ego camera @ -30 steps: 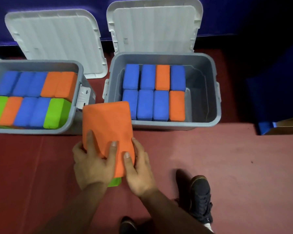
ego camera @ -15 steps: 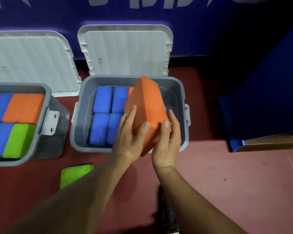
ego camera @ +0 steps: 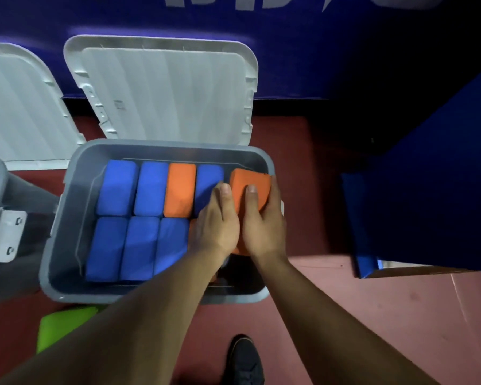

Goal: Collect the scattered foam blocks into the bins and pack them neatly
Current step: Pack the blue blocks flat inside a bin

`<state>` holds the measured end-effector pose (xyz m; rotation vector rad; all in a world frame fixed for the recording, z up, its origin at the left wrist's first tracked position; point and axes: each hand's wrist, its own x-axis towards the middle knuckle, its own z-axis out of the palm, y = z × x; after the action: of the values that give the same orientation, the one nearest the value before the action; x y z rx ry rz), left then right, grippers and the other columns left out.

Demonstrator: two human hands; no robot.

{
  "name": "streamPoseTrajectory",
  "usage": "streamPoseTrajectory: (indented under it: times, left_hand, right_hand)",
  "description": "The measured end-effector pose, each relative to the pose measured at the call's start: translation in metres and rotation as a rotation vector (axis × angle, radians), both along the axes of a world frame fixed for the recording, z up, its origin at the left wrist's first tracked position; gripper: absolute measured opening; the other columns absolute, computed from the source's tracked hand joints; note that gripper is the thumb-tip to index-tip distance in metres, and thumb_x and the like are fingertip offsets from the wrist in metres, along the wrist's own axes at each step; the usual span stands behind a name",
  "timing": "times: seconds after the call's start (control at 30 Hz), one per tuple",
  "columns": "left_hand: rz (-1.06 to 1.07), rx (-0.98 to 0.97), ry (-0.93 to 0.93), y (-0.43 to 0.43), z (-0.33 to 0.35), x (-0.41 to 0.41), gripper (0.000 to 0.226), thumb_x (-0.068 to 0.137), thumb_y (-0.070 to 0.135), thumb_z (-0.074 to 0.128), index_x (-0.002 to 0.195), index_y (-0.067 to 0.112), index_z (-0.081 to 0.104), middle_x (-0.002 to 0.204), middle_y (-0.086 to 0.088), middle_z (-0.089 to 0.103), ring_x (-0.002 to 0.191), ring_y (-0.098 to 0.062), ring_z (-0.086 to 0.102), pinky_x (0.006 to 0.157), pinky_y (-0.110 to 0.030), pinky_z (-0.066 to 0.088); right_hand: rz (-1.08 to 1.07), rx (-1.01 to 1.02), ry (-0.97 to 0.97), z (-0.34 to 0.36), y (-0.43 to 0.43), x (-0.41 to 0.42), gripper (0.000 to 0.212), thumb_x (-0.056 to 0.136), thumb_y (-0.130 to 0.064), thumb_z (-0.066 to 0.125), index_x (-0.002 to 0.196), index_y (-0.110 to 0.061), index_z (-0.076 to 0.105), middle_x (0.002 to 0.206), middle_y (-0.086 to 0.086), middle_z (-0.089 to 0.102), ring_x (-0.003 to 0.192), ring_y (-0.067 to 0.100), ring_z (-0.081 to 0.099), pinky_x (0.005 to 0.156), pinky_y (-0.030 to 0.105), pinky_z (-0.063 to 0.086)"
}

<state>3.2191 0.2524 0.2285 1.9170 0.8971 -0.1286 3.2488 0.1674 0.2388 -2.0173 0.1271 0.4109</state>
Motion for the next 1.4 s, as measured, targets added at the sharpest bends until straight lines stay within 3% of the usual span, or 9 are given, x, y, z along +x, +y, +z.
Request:
streamPoseTrajectory:
  times: [0.2,0.3,0.4,0.5,0.7,0.93,1.13,1.3,1.4]
  left_hand:
    - [-0.007,0.109,0.098,0.018,-0.057,0.030,0.064,0.104,0.055,0.007,0.157,0.029,0.032,0.149,-0.007,0.052,0.137,-0.029,0.046,0.117,-0.046,0.032]
    - [-0.103,0.272,0.173,0.025,-0.082,0.048,0.063,0.104,0.052,0.006,0.159,0.028,0.025,0.160,0.002,0.035,0.146,-0.021,0.024,0.121,-0.047,0.013]
    - [-0.180,0.357,0.260,0.031,-0.107,0.062,0.065,0.102,0.055,0.004,0.161,0.031,0.017,0.169,0.007,0.010,0.152,-0.017,0.005,0.123,-0.048,0.002]
    - [-0.185,0.415,0.281,0.038,-0.128,0.068,0.064,0.103,0.055,0.004,0.162,0.030,0.010,0.170,0.007,-0.002,0.154,-0.015,-0.003,0.124,-0.047,-0.003]
    - [-0.135,0.505,0.176,0.035,-0.145,0.057,0.080,0.092,0.057,-0.007,0.162,0.026,0.013,0.170,0.009,0.003,0.155,-0.013,-0.001,0.125,-0.043,-0.005]
    - [-0.205,0.707,0.109,0.039,-0.165,0.042,0.063,0.105,0.046,0.016,0.159,0.018,0.029,0.166,-0.003,0.026,0.151,-0.025,0.026,0.122,-0.050,0.016]
    - [-0.220,0.790,0.144,0.036,-0.175,0.045,0.062,0.105,0.047,0.018,0.160,0.018,0.025,0.167,-0.002,0.024,0.151,-0.025,0.024,0.122,-0.049,0.013]
    - [-0.254,0.776,0.193,0.037,-0.169,0.047,0.066,0.104,0.052,0.011,0.160,0.020,0.023,0.167,-0.002,0.022,0.151,-0.025,0.023,0.122,-0.050,0.013]
    - [-0.253,0.632,0.147,0.046,-0.150,0.044,0.077,0.095,0.054,-0.002,0.161,0.023,0.021,0.168,0.003,0.017,0.153,-0.018,0.016,0.124,-0.044,0.006]
  right_hand:
    - [0.113,-0.048,0.053,-0.058,0.022,0.038,0.060,0.104,-0.058,0.034,0.159,-0.046,0.014,0.161,-0.005,0.038,0.141,0.020,0.044,0.110,0.032,0.034]
    - [0.094,-0.059,0.099,-0.087,0.026,0.054,0.058,0.104,-0.058,0.033,0.158,-0.049,0.013,0.159,-0.003,0.042,0.139,0.022,0.047,0.112,0.035,0.035]
    - [0.085,-0.062,0.154,-0.112,0.030,0.068,0.057,0.106,-0.056,0.031,0.159,-0.047,0.013,0.157,0.002,0.045,0.136,0.026,0.050,0.104,0.028,0.033]
    - [0.090,-0.058,0.161,-0.134,0.037,0.077,0.057,0.106,-0.056,0.030,0.159,-0.046,0.014,0.155,0.005,0.046,0.135,0.027,0.051,0.107,0.033,0.034]
    - [0.068,-0.096,0.153,-0.163,0.042,0.076,0.058,0.106,-0.056,0.031,0.160,-0.036,0.021,0.154,0.007,0.048,0.135,0.029,0.051,0.109,0.037,0.038]
    - [0.040,-0.132,0.158,-0.177,0.056,0.089,0.056,0.105,-0.058,0.029,0.157,-0.035,0.029,0.144,0.009,0.056,0.128,0.033,0.055,0.103,0.040,0.043]
    - [0.045,-0.145,0.119,-0.182,0.055,0.090,0.056,0.105,-0.057,0.031,0.156,-0.034,0.031,0.143,0.009,0.057,0.127,0.033,0.056,0.103,0.042,0.045]
    - [0.071,-0.198,0.129,-0.177,0.056,0.088,0.061,0.105,-0.056,0.030,0.158,-0.025,0.026,0.149,0.015,0.050,0.134,0.035,0.050,0.108,0.043,0.040]
    - [0.087,-0.241,-0.057,-0.156,0.058,0.078,0.063,0.106,-0.049,0.035,0.156,-0.013,0.027,0.156,0.016,0.037,0.143,0.031,0.036,0.118,0.043,0.030]
